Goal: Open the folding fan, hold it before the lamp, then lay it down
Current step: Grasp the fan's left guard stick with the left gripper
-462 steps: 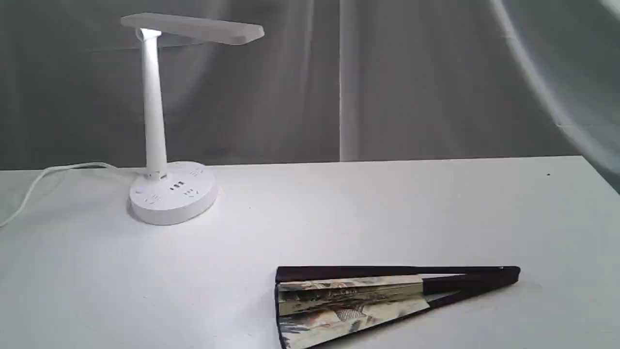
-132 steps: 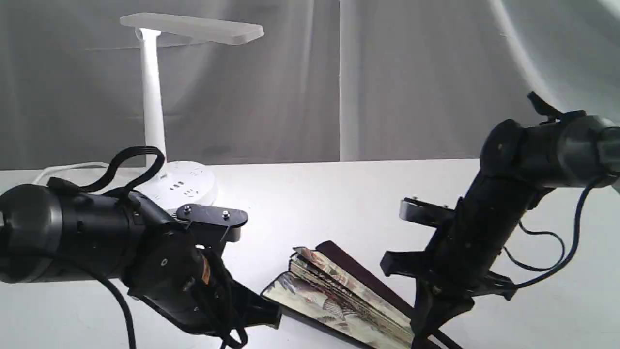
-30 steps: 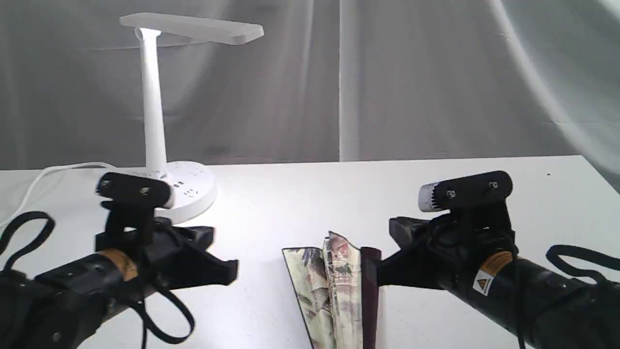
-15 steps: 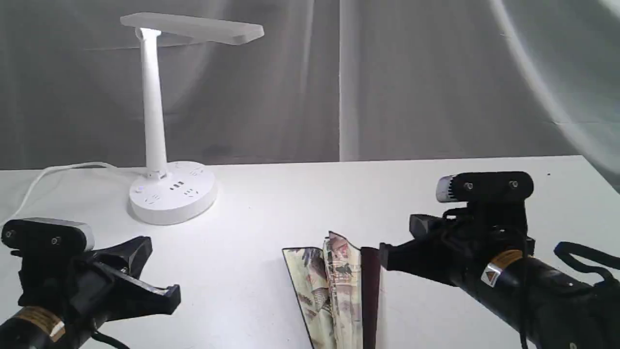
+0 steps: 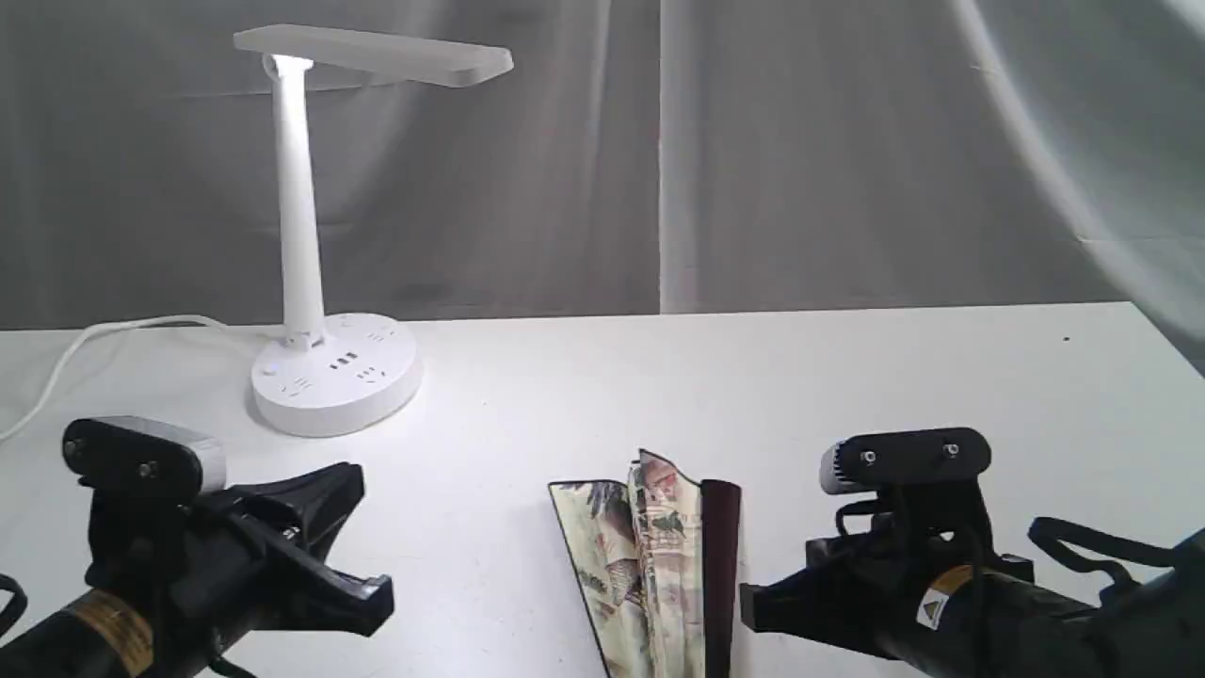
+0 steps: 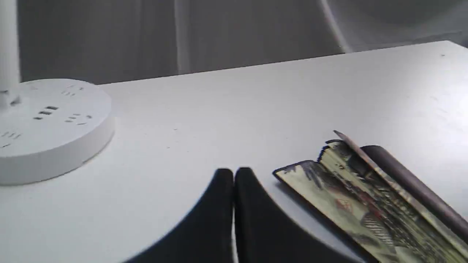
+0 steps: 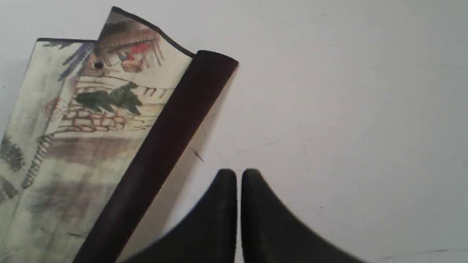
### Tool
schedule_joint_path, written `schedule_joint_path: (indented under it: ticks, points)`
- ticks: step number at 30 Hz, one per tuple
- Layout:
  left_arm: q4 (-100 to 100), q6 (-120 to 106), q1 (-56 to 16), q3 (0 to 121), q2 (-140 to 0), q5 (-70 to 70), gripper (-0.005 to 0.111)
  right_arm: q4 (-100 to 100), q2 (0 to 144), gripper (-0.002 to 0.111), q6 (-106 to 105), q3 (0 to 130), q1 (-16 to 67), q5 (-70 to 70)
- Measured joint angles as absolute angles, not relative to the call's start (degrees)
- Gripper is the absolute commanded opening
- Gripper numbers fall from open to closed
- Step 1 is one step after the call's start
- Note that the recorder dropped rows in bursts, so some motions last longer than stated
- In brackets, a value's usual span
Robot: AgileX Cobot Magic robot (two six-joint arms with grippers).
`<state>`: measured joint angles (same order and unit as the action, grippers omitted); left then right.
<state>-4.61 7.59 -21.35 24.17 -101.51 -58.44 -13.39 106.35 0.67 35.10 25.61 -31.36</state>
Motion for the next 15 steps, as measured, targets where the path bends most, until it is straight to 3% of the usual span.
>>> schedule_joint_path:
  ticks: [8, 15]
  points:
    - [-21.1, 11.1, -21.4, 31.2, -106.9, -56.8, 0.000, -13.4, 106.4, 0.003, 0.7, 35.1, 25.6, -31.7]
    - [-49.2, 31.2, -21.4, 45.2, -110.1, -50.7, 0.000, -13.3, 106.4, 0.003, 0.7, 35.1, 25.6, -31.7]
